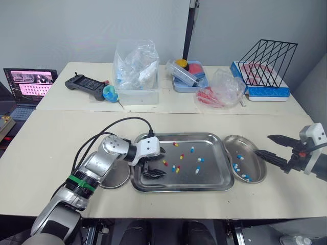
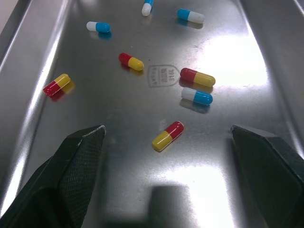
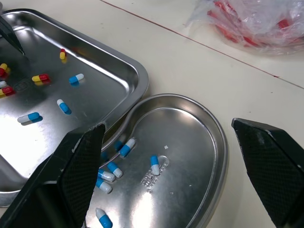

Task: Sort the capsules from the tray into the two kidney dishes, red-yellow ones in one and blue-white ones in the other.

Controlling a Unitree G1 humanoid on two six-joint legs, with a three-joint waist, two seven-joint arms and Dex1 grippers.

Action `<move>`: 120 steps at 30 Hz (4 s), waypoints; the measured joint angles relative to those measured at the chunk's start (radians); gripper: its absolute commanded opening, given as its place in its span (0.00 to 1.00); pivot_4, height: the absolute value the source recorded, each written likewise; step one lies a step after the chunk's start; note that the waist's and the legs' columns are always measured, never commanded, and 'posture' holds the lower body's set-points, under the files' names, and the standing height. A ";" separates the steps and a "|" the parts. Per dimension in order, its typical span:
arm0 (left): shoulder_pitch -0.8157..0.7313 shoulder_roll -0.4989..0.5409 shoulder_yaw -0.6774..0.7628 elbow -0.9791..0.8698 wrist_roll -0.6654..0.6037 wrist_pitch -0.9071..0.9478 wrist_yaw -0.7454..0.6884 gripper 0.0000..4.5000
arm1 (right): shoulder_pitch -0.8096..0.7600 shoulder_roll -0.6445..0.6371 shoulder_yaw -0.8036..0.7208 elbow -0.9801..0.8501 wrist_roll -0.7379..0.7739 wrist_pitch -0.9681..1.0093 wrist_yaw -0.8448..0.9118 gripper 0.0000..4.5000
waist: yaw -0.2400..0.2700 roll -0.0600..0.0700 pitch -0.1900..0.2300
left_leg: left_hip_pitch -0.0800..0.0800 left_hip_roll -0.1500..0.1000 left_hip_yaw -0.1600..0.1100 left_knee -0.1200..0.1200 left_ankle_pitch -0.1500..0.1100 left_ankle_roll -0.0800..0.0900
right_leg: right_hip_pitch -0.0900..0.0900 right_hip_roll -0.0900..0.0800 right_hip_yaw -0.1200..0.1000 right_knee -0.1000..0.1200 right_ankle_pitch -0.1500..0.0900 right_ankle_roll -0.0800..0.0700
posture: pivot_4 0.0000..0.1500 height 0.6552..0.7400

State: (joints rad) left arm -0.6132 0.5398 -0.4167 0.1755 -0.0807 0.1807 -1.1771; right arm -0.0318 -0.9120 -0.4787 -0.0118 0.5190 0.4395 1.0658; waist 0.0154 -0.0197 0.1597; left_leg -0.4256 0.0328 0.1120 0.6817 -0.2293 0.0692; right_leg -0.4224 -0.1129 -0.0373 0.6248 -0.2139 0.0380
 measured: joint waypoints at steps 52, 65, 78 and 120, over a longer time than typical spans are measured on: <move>0.304 0.422 0.455 -0.195 -0.220 0.294 -0.054 0.46 | -0.194 0.031 0.109 0.123 0.012 -0.017 0.028 1.00 | -0.003 0.000 0.000 | 0.000 0.001 0.000 -0.001 0.000 -0.001 | -0.001 -0.001 -0.001 0.001 -0.001 -0.001 | 1.00 1.00; 0.189 0.450 0.620 0.006 -0.281 0.271 -0.034 0.99 | -0.203 0.030 0.112 0.139 0.004 -0.017 0.042 1.00 | -0.004 0.000 0.000 | 0.001 0.001 0.000 -0.001 0.000 -0.001 | -0.001 -0.001 -0.001 0.001 -0.001 -0.001 | 1.00 1.00; 0.199 0.457 0.836 0.517 -0.311 -0.116 -0.092 0.99 | -0.195 0.029 0.073 0.203 0.002 -0.046 0.031 1.00 | -0.006 0.000 0.000 | 0.001 0.002 0.001 -0.002 0.000 -0.001 | -0.002 -0.002 -0.002 0.001 -0.001 -0.002 | 1.00 1.00; 0.449 0.398 0.827 0.046 -0.457 -0.039 -0.214 0.99 | -0.272 0.063 0.269 -0.060 -0.003 0.129 -0.057 1.00 | -0.016 0.000 0.000 | 0.000 0.004 0.002 -0.003 0.000 -0.001 | -0.004 -0.003 -0.002 0.001 -0.001 -0.004 | 1.00 1.00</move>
State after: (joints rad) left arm -0.1640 0.9376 0.4102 0.2220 -0.5372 0.1417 -1.3907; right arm -0.3040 -0.8488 -0.2098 -0.0720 0.5156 0.5687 1.0084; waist -0.0004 -0.0196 0.1601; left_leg -0.4252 0.0365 0.1138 0.6791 -0.2294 0.0678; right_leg -0.4262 -0.1161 -0.0398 0.6262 -0.2151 0.0343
